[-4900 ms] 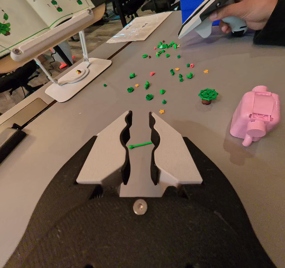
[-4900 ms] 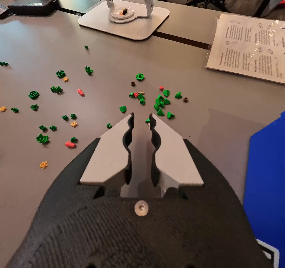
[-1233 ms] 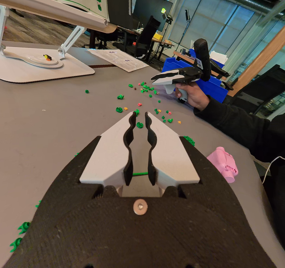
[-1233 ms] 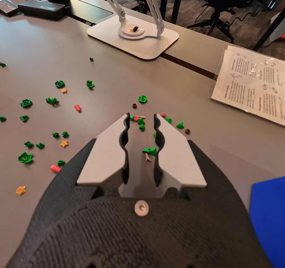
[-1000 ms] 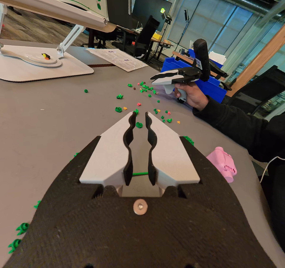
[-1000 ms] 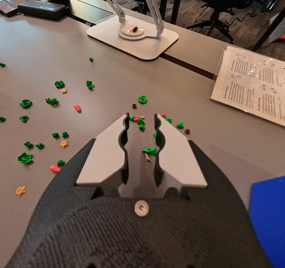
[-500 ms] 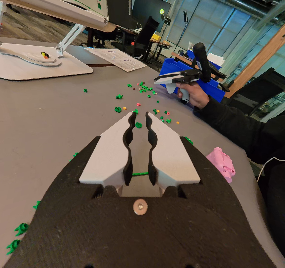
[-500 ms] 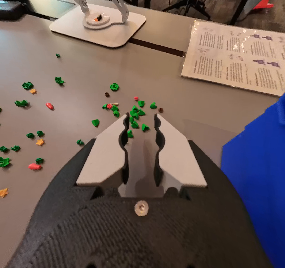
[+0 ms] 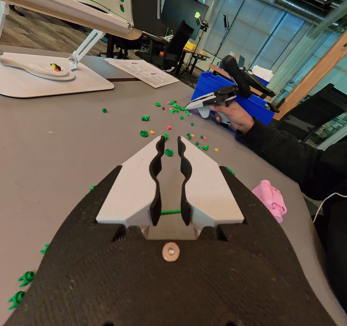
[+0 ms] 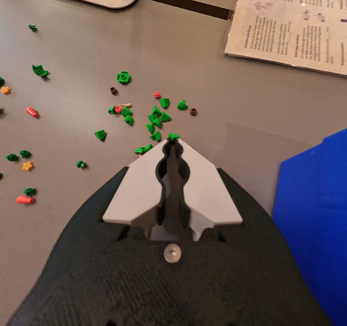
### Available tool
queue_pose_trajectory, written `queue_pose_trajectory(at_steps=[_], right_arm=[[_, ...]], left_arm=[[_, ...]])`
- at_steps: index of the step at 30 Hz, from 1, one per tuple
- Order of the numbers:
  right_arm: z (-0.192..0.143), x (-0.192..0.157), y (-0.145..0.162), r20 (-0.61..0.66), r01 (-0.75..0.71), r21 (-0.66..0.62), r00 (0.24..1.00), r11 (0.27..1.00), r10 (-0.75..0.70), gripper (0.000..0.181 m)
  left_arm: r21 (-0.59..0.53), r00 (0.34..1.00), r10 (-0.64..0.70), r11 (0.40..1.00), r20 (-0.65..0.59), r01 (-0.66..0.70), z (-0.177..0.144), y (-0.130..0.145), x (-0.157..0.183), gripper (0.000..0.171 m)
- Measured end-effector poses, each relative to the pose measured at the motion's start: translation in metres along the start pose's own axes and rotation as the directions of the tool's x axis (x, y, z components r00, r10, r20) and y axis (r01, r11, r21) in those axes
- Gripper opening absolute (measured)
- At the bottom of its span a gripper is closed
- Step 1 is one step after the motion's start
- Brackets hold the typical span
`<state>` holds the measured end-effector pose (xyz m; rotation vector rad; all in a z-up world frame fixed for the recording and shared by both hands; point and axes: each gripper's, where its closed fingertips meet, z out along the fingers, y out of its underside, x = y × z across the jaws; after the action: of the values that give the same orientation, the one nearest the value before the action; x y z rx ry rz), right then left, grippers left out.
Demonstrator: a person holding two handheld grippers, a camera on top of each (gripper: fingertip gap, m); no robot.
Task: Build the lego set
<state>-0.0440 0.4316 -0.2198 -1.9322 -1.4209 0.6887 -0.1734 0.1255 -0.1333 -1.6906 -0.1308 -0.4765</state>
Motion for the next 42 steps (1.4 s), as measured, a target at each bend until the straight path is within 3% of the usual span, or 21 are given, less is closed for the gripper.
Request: queue_pose_trajectory(at_steps=[9,12,15,18,22,25,30,32,37,42], right_arm=[[-0.005,-0.006,-0.006,-0.001,0.054,0.046,0.999,0.997,-0.054,0.002],[-0.009,-0.015,-0.012,0.038,0.061,0.088,0.997,0.994,-0.065,0.001],[-0.015,-0.027,-0.019,0.082,0.083,0.126,0.992,0.989,-0.094,0.001],[-0.023,-0.044,-0.028,0.135,0.123,0.177,0.980,0.977,-0.147,0.001],[-0.034,-0.071,-0.037,0.188,0.195,0.245,0.952,0.950,-0.243,0.001],[-0.039,-0.090,-0.041,0.224,0.218,0.281,0.932,0.935,-0.284,0.001],[-0.042,-0.115,-0.041,0.302,0.208,0.304,0.904,0.930,-0.301,0.001],[-0.041,-0.123,-0.039,0.330,0.202,0.302,0.894,0.931,-0.301,0.001],[-0.043,-0.137,-0.037,0.371,0.204,0.304,0.875,0.931,-0.313,0.001],[-0.048,-0.155,-0.036,0.411,0.216,0.320,0.846,0.923,-0.341,0.001]], left_arm=[[-0.009,0.998,0.051,0.999,-0.029,-0.051,0.002,-0.001,0.012,0.013],[-0.027,0.967,0.047,0.998,-0.249,-0.056,0.004,0.000,0.053,0.024],[-0.100,0.856,0.046,0.988,-0.515,-0.114,-0.001,0.012,0.113,0.038],[-0.159,0.794,0.133,0.947,-0.593,-0.278,0.002,0.039,0.149,0.053],[-0.320,0.760,0.120,0.857,-0.639,-0.404,0.010,0.087,0.170,0.065],[-0.318,0.729,0.341,0.733,-0.593,-0.602,0.018,0.106,0.171,0.061],[-0.390,0.730,0.428,0.641,-0.533,-0.661,0.026,0.125,0.152,0.053],[-0.403,0.737,0.405,0.644,-0.542,-0.650,0.024,0.127,0.149,0.040],[-0.406,0.753,0.373,0.668,-0.542,-0.624,0.023,0.124,0.143,0.039],[-0.437,0.778,0.421,0.655,-0.466,-0.616,0.014,0.112,0.109,0.039]])
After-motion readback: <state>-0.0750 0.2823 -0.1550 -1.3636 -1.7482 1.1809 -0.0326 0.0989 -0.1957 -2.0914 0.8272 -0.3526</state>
